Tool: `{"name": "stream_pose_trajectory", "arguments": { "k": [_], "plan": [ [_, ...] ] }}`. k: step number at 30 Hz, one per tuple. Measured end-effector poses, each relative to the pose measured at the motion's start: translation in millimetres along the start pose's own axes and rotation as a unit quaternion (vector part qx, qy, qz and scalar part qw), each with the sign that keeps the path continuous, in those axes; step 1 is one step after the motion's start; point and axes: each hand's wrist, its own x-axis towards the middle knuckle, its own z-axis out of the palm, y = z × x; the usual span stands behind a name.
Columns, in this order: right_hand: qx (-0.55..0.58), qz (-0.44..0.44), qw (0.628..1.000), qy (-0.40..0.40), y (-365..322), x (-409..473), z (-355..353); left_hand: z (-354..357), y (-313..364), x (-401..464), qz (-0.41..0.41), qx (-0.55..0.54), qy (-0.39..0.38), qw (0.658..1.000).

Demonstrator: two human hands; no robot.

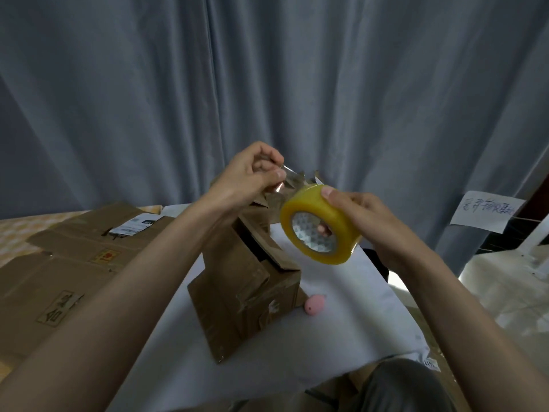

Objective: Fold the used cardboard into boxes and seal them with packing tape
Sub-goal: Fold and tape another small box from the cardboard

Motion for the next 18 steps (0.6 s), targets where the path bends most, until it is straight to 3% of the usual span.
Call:
{"name": "stream_pose_trajectory", "arguments": {
  "k": [7, 9, 15, 18],
  "plan": [
    [0.223, 0.009, 0.971, -0.082, -20, 2, 21, -48, 2, 27, -0.061, 0.0, 0.034, 0.998],
    [0.208, 0.003, 0.972, -0.109, -25, 1, 34, -65, -4, 34, -0.059, 0.029, 0.05, 0.997],
    [0.172, 0.076, 0.98, -0.07, -23, 2, 63, -101, -33, 51, -0.064, 0.138, 0.102, 0.983],
    [0.149, 0.094, 0.981, -0.087, -20, 4, 68, -108, -57, 52, -0.092, 0.148, 0.102, 0.979]
  ]
}}
